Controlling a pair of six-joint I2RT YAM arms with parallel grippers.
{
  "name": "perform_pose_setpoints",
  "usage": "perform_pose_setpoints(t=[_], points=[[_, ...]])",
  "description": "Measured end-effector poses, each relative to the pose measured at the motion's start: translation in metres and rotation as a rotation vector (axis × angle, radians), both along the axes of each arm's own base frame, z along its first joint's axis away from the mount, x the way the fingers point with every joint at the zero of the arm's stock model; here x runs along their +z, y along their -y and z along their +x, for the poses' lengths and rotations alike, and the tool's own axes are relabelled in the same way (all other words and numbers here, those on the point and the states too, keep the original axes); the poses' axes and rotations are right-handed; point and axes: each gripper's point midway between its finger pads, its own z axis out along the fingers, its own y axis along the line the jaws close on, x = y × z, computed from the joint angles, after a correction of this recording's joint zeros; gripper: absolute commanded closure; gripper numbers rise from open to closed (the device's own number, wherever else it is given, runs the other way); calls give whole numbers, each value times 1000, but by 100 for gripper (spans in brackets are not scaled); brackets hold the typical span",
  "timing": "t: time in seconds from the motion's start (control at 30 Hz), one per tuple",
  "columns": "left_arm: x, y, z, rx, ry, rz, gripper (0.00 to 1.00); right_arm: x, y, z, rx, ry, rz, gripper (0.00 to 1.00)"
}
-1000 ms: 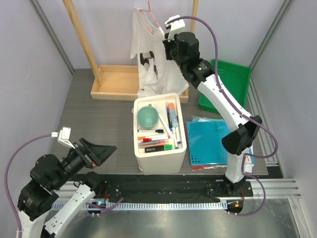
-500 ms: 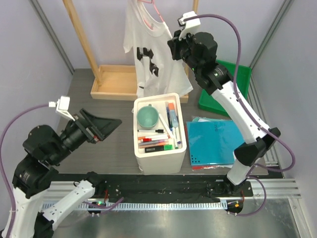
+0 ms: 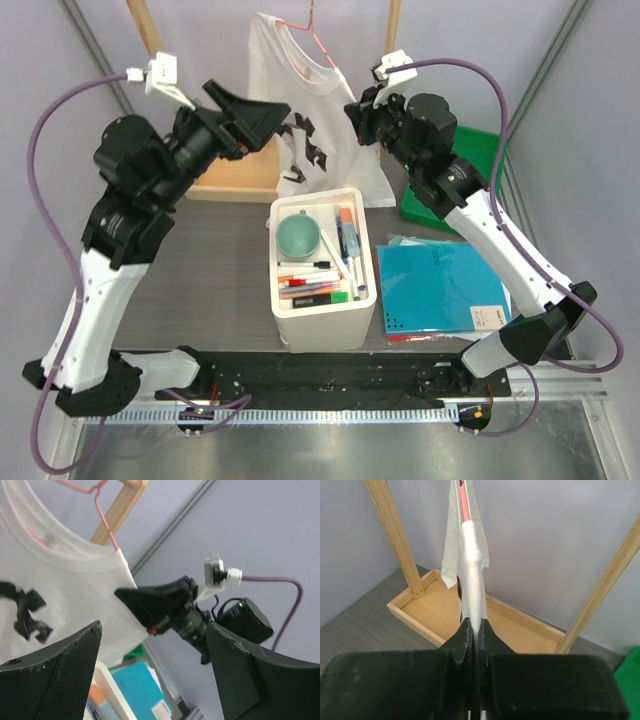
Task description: Remove the t-shirt from the hanger
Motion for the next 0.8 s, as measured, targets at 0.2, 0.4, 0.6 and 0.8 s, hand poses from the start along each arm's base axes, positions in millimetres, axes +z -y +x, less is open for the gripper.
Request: perform_pose_setpoints(t=[0.2, 0.4, 0.6, 0.8], points=[[20, 14, 68, 91, 128, 112, 19, -4, -2, -1, 11, -14, -9, 99], [24, -4, 133, 178, 178, 134, 19, -17, -4, -5, 34, -52, -41, 99], [15, 13, 152, 115, 239, 129, 29, -24, -10, -11, 84, -74, -68, 99], [23, 26, 149, 47, 329, 138, 37, -23, -14, -20, 137, -82, -88, 99]])
